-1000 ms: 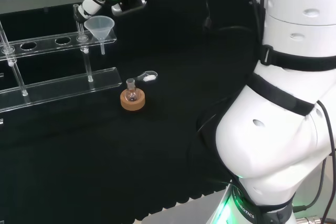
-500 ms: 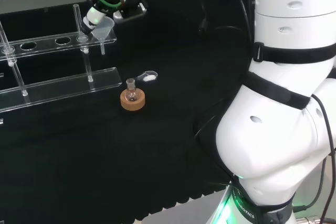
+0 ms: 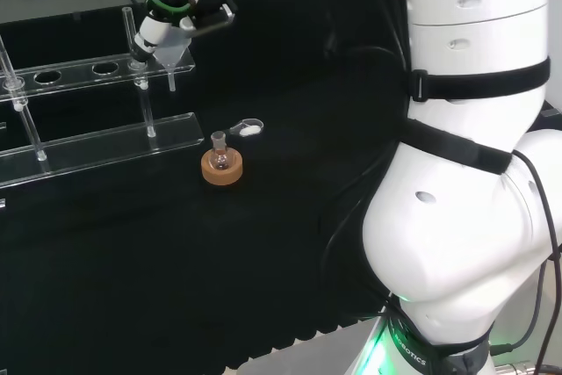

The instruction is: Pick up the funnel from the transparent funnel stand.

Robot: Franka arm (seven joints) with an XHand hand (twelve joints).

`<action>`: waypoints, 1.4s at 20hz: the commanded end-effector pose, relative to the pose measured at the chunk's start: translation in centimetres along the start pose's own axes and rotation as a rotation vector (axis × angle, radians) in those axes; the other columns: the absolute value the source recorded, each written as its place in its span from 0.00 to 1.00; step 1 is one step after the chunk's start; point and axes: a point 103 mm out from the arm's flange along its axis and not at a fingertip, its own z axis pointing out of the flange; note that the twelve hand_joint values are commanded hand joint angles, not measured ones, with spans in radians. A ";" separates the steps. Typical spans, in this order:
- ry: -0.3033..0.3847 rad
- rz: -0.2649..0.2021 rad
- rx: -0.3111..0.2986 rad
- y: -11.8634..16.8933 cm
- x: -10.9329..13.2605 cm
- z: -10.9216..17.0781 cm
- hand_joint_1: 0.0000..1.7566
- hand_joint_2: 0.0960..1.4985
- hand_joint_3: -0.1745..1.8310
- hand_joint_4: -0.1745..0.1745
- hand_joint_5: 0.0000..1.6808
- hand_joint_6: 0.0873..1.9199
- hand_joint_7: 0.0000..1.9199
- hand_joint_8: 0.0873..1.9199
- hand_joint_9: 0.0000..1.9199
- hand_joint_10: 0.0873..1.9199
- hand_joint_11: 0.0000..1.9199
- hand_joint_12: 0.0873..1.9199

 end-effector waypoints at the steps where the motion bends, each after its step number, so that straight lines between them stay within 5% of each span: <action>1: -0.030 -0.006 0.034 0.2 0.8 0.2 0.28 0.49 0.14 0.47 0.00 0.00 0.00 0.09 0.02 0.45 0.12 0.77; 17: -0.094 0.016 0.080 1.0 0.6 -0.1 0.36 0.50 0.14 0.51 0.02 0.00 0.00 0.13 0.03 0.45 0.12 0.77; 28: -0.119 0.032 0.099 1.4 0.3 0.2 0.38 0.48 0.19 0.57 0.08 0.00 0.00 0.25 0.09 0.43 0.14 0.76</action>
